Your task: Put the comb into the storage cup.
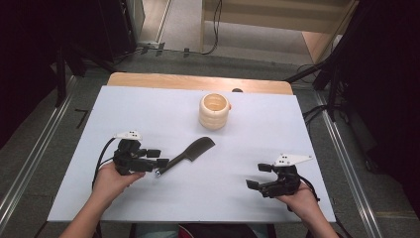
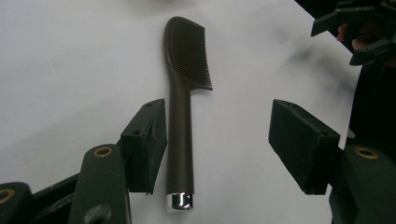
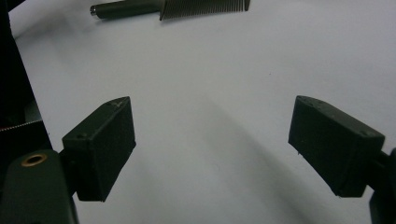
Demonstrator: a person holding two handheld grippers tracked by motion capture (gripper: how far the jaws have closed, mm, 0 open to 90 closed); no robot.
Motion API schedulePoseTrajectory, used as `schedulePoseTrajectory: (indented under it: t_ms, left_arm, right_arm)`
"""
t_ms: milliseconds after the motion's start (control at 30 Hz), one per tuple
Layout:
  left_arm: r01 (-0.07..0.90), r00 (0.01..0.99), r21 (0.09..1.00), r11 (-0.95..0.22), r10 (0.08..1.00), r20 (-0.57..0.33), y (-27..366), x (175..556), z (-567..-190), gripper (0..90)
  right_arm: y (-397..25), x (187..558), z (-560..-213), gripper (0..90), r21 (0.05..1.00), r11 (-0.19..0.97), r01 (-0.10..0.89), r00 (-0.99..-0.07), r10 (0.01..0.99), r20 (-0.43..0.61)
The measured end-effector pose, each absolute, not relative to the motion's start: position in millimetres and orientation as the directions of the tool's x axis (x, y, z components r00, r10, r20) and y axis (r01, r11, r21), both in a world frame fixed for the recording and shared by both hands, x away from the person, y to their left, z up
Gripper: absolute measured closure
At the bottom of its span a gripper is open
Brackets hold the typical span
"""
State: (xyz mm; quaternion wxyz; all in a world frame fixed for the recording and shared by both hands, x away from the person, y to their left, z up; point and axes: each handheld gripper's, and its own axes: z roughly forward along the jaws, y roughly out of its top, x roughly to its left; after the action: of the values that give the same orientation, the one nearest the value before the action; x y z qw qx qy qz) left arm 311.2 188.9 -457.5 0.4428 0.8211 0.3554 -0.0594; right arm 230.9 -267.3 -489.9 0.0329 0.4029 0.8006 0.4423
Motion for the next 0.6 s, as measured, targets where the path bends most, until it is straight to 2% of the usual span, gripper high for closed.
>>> schedulePoseTrajectory:
  t_ms: [400,600]
  left_arm:
    - [0.608,0.765,0.706,-0.362,0.506,-0.399,194,295,-457,29.0]
    - [0.622,0.760,0.700,-0.352,0.488,-0.430,203,292,-459,28.8]
  right_arm:
    - [-266,230,-490,12.8,0.739,0.290,0.608,-0.682,0.667,0.300]
    - [-266,232,-491,12.8,0.738,0.288,0.610,-0.682,0.664,0.305]
